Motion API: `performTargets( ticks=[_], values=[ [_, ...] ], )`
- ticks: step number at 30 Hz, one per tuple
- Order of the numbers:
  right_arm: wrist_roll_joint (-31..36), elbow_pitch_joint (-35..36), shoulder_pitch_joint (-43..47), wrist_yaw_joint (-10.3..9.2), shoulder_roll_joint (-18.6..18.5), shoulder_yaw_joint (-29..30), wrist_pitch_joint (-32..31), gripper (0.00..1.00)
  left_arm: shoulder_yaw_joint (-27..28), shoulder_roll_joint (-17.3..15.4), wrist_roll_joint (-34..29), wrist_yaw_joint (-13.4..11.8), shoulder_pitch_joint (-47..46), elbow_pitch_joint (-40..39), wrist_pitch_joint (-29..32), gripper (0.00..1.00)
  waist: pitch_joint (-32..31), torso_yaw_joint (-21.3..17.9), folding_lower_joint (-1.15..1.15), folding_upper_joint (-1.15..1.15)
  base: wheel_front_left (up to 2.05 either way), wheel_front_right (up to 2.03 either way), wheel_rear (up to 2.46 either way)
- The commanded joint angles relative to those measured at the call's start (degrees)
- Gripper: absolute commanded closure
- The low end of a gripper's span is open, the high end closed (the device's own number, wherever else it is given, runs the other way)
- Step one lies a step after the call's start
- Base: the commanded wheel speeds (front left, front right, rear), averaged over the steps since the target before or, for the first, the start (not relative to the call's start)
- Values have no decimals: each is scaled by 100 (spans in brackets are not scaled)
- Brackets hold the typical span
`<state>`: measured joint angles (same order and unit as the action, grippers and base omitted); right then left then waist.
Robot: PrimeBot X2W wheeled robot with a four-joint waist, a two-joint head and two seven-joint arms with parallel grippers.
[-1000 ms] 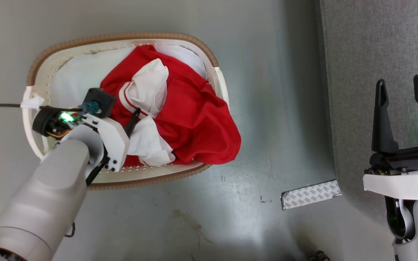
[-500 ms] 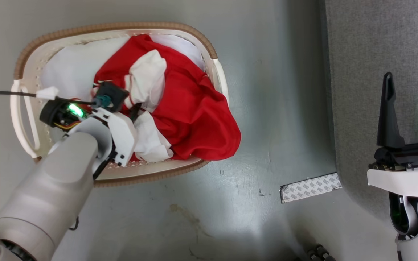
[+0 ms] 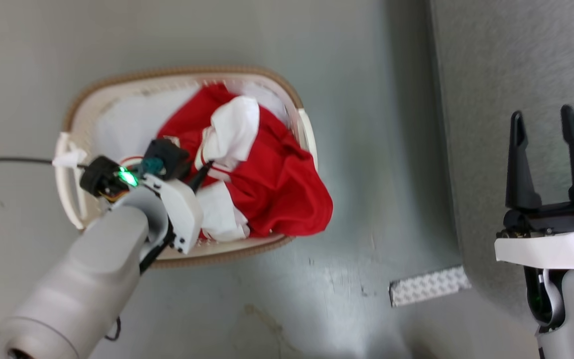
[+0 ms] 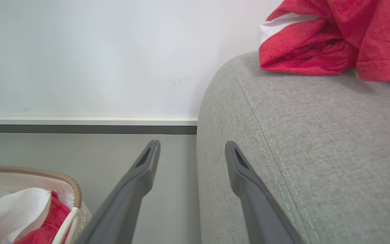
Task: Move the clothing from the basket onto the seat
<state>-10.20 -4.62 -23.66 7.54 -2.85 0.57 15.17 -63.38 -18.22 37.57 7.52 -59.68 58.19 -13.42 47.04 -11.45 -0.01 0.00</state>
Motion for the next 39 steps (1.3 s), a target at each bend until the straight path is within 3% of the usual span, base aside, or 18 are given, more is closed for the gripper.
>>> performTargets(
  ticks=[1,8,15,25,33,39],
  values=[
    [-54,-104,64,-11,-8,4,-3,0,16,-63,141,-13,183,-124,-97,100,-520,112,1,0,0,0,0],
    [-108,-579,406,-11,-12,-110,-3,0,434,-175,358,-63,781,-815,-177,100,-1697,322,1,0,0,0,0],
    [-74,-808,771,-11,-13,-128,-3,0,1112,-462,164,-476,1673,-2306,-177,100,-2722,506,1,0,0,0,0],
    [-190,-830,1266,-12,-10,-276,-3,0,1901,-821,71,-1236,2902,-4310,-175,100,-3728,715,1,0,0,0,0],
    [-255,-863,1875,-11,-11,-499,-3,0,2252,-1056,104,-1732,3901,-5253,-174,100,-4548,754,1,0,0,0,0],
    [-270,-774,2121,-11,-12,-760,-3,0,2371,-1344,201,-1969,4431,-5701,-160,100,-4773,720,1,0,0,0,0]
  ],
)
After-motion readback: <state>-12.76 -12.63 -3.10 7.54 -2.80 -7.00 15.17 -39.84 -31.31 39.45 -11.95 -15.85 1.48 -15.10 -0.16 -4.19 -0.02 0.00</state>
